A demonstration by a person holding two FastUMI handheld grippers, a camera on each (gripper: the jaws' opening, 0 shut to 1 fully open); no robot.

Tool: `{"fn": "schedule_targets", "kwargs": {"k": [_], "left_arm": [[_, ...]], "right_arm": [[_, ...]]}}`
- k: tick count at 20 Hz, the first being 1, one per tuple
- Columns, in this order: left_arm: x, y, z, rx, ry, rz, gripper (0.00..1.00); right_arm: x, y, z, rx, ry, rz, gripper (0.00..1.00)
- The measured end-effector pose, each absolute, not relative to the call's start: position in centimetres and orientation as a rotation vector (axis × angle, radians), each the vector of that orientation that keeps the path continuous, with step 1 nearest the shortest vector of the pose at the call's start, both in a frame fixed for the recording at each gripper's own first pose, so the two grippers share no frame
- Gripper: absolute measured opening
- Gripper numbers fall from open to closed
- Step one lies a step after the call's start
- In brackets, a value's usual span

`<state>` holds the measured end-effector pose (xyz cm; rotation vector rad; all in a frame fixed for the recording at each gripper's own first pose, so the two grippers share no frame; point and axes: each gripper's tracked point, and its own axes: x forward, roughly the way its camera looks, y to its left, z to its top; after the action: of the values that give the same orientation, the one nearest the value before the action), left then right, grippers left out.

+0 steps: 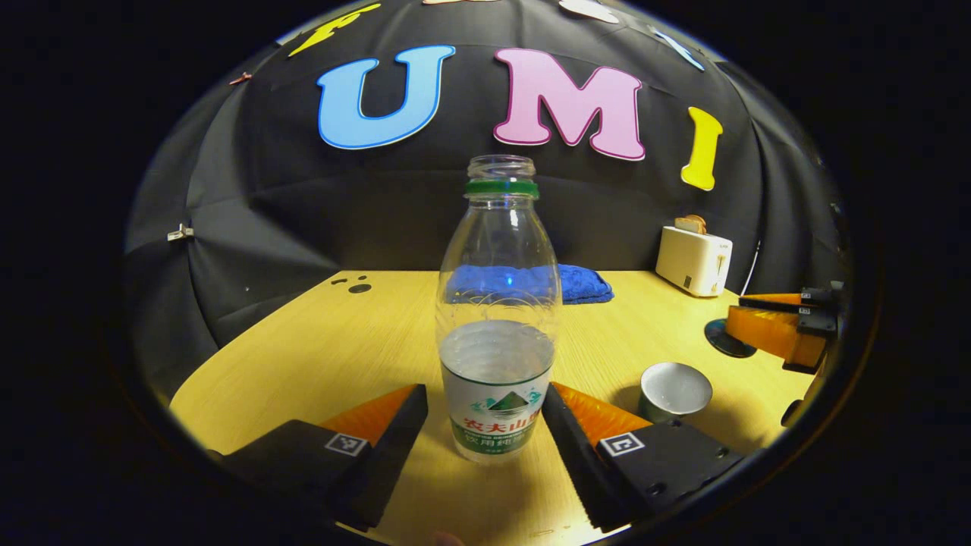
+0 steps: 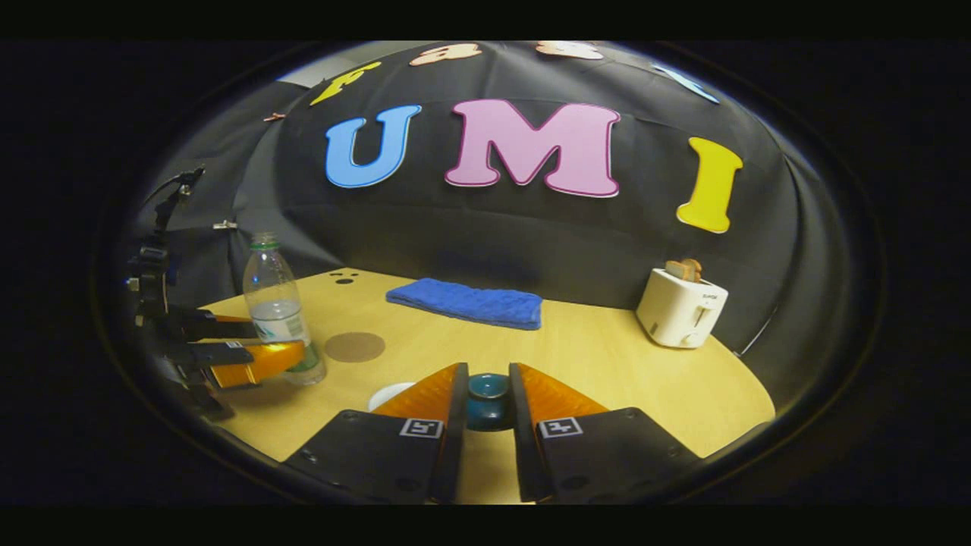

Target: Open the teacup lid with one hand, grasp the water bottle and pour water into the teacup with the other hand; after pouring, place the water bottle on the coaster and then close the teacup lid.

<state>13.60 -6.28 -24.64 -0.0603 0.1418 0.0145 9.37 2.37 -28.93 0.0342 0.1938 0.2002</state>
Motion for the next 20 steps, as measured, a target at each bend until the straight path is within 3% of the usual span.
{"fn": "schedule_targets", "kwargs": {"k": [1,5,7,8,9,10,14,19,20], "left_arm": [[14.0,-6.3,-24.9,-0.062,0.154,0.019,0.79],[12.9,-6.1,-24.7,0.029,0.196,0.033,0.76],[12.5,-5.3,-23.8,0.224,0.205,0.040,0.75],[12.5,-5.0,-23.3,0.319,0.202,0.046,0.75],[12.6,-4.9,-23.5,0.412,0.220,0.049,0.75],[12.6,-4.8,-23.7,0.460,0.240,0.048,0.75],[12.6,-4.7,-23.6,0.741,0.243,0.093,0.74],[13.0,-6.4,-24.4,1.014,0.241,0.093,0.74],[13.0,-6.5,-24.8,1.051,0.248,0.090,0.74]], "right_arm": [[9.2,1.7,-29.1,0.030,0.198,0.192,0.31],[8.6,-0.5,-29.4,0.020,0.203,0.174,0.31],[8.4,-1.4,-29.3,0.018,0.198,0.168,0.31],[8.3,-2.0,-29.4,0.023,0.197,0.167,0.26],[8.2,-2.4,-29.5,0.024,0.199,0.168,0.36],[8.0,-2.8,-29.5,0.022,0.199,0.168,0.26],[7.7,-4.6,-29.7,0.014,0.191,0.161,0.26],[7.1,-6.4,-30.2,0.023,0.188,0.162,0.31],[6.8,-6.8,-30.3,0.023,0.185,0.163,0.36]]}}
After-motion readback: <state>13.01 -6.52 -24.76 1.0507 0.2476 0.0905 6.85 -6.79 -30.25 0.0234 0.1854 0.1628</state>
